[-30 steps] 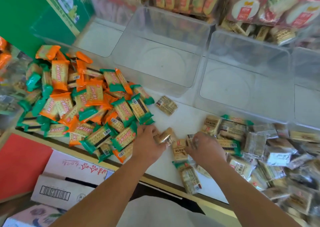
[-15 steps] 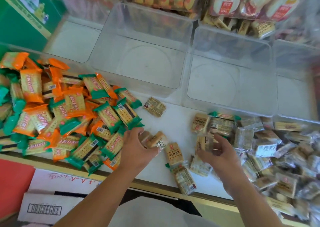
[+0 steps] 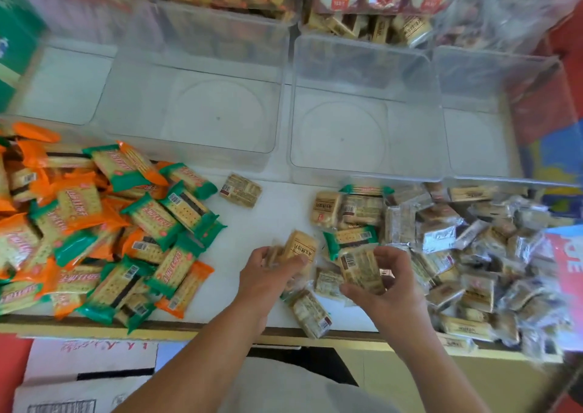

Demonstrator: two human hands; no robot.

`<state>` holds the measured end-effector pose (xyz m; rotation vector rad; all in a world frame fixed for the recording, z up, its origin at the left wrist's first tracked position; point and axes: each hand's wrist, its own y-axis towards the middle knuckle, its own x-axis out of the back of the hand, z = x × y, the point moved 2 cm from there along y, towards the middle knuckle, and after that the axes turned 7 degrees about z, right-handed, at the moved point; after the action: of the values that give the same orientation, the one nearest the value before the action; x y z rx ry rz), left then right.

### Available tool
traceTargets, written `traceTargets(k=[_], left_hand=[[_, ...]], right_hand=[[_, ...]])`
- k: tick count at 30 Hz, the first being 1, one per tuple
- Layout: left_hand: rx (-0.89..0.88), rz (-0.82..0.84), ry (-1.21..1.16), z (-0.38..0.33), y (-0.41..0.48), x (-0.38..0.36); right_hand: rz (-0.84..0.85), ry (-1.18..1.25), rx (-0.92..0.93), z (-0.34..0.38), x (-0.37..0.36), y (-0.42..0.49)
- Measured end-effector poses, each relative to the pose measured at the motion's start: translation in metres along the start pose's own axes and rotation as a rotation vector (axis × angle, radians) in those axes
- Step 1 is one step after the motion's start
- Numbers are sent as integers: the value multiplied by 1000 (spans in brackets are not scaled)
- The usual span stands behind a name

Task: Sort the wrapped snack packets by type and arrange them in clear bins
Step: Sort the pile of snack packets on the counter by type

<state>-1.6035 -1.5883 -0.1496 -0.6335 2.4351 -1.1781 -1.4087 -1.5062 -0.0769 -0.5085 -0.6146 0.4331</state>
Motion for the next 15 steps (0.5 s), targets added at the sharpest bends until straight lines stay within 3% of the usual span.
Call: traceTargets(k=[5,15], left_hand=[[29,-4,-77,-1,6,-14],[-266,-54,65,-34,-28,-16]], right_hand=[[18,33,46,-3,-2,4],[-43,152,-21,-2,25,-4]])
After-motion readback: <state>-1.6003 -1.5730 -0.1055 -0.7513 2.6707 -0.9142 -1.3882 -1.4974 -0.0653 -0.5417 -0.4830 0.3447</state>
